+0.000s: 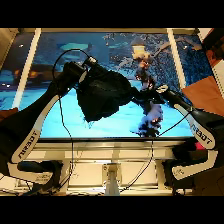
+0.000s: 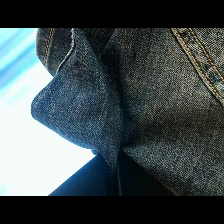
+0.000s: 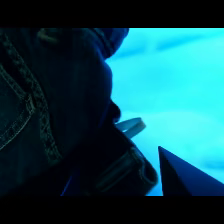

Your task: Fold the clothes and pants, and hang the long-sleeved shirts on hangers.

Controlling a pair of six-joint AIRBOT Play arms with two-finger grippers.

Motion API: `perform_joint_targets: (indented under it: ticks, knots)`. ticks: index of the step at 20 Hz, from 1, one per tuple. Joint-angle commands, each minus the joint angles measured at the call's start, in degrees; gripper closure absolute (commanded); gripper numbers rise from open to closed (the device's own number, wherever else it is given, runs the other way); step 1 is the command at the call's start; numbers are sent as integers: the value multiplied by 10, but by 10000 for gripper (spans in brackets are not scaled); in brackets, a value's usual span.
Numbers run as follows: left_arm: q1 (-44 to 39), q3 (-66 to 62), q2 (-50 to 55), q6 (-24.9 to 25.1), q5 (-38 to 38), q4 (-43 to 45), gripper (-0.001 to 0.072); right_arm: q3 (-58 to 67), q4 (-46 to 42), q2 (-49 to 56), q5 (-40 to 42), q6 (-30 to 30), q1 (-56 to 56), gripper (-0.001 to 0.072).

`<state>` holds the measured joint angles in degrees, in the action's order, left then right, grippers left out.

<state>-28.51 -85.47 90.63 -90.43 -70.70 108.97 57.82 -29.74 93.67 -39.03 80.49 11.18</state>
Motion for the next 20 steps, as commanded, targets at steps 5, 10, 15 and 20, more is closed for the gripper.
perform_joint_targets:
  ticks: [5,10,15,20]
  knots:
    - [2,0,0,-1,-1,5,680,9,37,8,55,-42,38,677]
    - [2,0,-9,-52,19,51,680,29,-57,-87,28,-82,-3,677]
    - [2,0,-65,-114,113,111,479,29,-167,-259,25,-81,-99,677]
    - [2,0,-113,-140,151,110,75,29,-221,-414,25,-81,-202,677]
